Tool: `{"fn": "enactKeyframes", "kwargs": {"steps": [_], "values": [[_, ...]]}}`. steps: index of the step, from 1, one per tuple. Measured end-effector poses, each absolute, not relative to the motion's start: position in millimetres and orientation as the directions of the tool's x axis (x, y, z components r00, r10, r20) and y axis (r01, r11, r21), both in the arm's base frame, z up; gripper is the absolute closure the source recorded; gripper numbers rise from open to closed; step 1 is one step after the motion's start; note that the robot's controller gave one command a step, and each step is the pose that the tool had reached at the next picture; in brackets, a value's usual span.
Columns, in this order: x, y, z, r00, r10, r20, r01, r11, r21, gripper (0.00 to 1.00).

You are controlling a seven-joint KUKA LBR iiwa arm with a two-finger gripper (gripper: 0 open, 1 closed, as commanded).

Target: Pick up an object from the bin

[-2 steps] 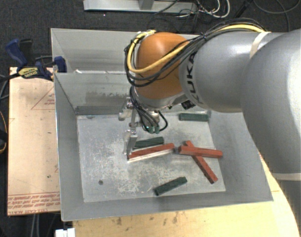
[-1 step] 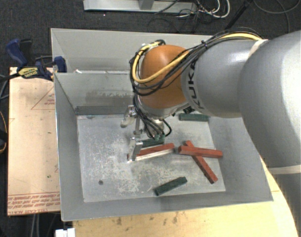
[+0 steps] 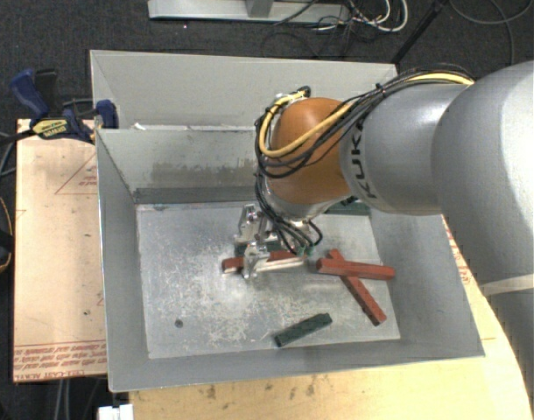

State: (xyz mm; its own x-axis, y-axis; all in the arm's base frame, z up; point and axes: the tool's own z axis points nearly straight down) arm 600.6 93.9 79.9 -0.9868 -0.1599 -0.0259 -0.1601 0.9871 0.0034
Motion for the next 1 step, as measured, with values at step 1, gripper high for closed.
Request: {"fn": "enactKeyframes", "kwargs": {"steps": [1], "values": [[600.6, 93.9, 79.9, -0.987, -0.16, -0.026, -0.16, 0.987, 0.004, 1.0]]}}
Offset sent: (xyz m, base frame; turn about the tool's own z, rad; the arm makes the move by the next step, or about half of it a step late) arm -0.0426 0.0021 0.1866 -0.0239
